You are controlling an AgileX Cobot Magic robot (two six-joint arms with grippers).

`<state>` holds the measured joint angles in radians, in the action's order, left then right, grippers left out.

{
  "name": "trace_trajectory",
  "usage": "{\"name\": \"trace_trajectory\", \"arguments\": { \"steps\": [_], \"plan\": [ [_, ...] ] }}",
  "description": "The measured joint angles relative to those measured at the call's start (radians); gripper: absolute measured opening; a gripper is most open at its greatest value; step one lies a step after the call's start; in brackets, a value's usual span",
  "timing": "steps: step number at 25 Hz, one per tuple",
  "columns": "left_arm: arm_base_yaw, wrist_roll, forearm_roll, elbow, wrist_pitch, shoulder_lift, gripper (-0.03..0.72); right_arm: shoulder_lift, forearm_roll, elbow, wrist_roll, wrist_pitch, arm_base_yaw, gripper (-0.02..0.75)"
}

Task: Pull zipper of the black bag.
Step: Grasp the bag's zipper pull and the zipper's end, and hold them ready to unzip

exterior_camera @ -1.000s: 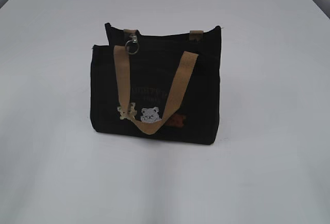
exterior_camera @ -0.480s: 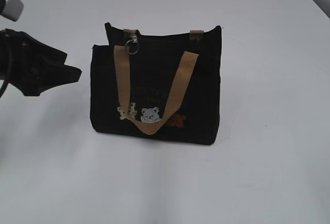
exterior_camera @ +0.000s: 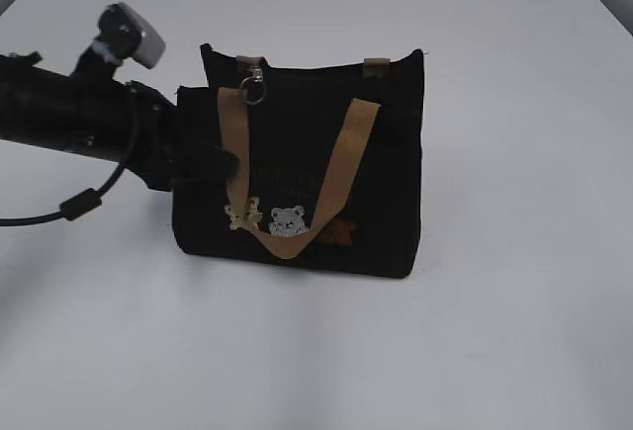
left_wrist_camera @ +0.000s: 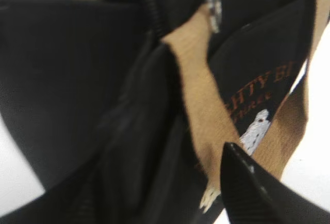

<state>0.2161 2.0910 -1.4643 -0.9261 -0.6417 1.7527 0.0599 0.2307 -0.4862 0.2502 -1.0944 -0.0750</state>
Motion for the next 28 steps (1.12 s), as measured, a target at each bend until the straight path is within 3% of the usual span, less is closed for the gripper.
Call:
{"name": "trace_trajectory", "arguments": {
  "steps": [1, 3, 5, 10, 14, 20, 24, 28],
  "plan": [
    [0.026, -0.001, 0.0, -0.009, 0.005, 0.015, 0.392, 0.036, 0.038, -0.005, 0.05, 0.006, 0.0, 0.398],
    [0.061, -0.018, 0.002, -0.018, 0.027, 0.024, 0.166, 0.119, 0.138, -0.027, 0.182, 0.057, 0.0, 0.398],
    [0.083, -0.049, 0.004, -0.02, 0.026, 0.024, 0.067, 0.241, 0.284, -0.047, 0.347, 0.155, 0.0, 0.398],
    [0.101, -0.069, 0.004, -0.02, 0.012, 0.024, 0.068, 0.657, 0.703, -0.102, 0.714, 0.432, -0.032, 0.398],
    [0.101, -0.071, 0.004, -0.02, 0.018, 0.024, 0.068, 1.077, 0.968, -0.274, 0.849, 0.501, -0.137, 0.398],
    [0.101, -0.071, 0.004, -0.02, 0.021, 0.024, 0.068, 1.544, 1.033, -0.627, 0.684, 0.483, -0.282, 0.398],
    [0.101, -0.071, 0.004, -0.02, 0.021, 0.024, 0.068, 1.718, 0.962, -0.785, 0.52, 0.424, -0.31, 0.398],
    [0.101, -0.071, 0.004, -0.02, 0.021, 0.024, 0.068, 1.779, 0.888, -0.846, 0.418, 0.412, -0.32, 0.398]
  ]
}}
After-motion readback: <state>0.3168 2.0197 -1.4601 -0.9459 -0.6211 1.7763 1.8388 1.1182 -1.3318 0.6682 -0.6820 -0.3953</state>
